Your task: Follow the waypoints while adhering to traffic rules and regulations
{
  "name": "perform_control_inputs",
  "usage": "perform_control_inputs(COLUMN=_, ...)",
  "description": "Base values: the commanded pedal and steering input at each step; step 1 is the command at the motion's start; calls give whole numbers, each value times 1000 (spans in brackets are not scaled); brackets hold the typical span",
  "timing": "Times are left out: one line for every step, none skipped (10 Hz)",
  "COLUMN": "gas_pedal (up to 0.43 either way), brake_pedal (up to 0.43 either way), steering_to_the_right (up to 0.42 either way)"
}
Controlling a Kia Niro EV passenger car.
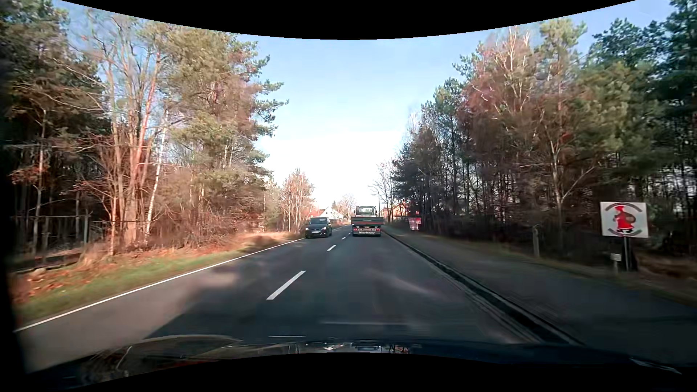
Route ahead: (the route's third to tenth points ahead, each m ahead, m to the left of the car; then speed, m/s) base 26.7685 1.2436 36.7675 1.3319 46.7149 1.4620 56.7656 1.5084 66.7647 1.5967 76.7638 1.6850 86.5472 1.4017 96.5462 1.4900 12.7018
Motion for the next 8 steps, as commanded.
perform_control_inputs(gas_pedal=110, brake_pedal=0, steering_to_the_right=-3)
perform_control_inputs(gas_pedal=110, brake_pedal=0, steering_to_the_right=-3)
perform_control_inputs(gas_pedal=110, brake_pedal=0, steering_to_the_right=-3)
perform_control_inputs(gas_pedal=110, brake_pedal=0, steering_to_the_right=-3)
perform_control_inputs(gas_pedal=110, brake_pedal=0, steering_to_the_right=-1)
perform_control_inputs(gas_pedal=110, brake_pedal=0, steering_to_the_right=0)
perform_control_inputs(gas_pedal=110, brake_pedal=0, steering_to_the_right=0)
perform_control_inputs(gas_pedal=110, brake_pedal=0, steering_to_the_right=0)
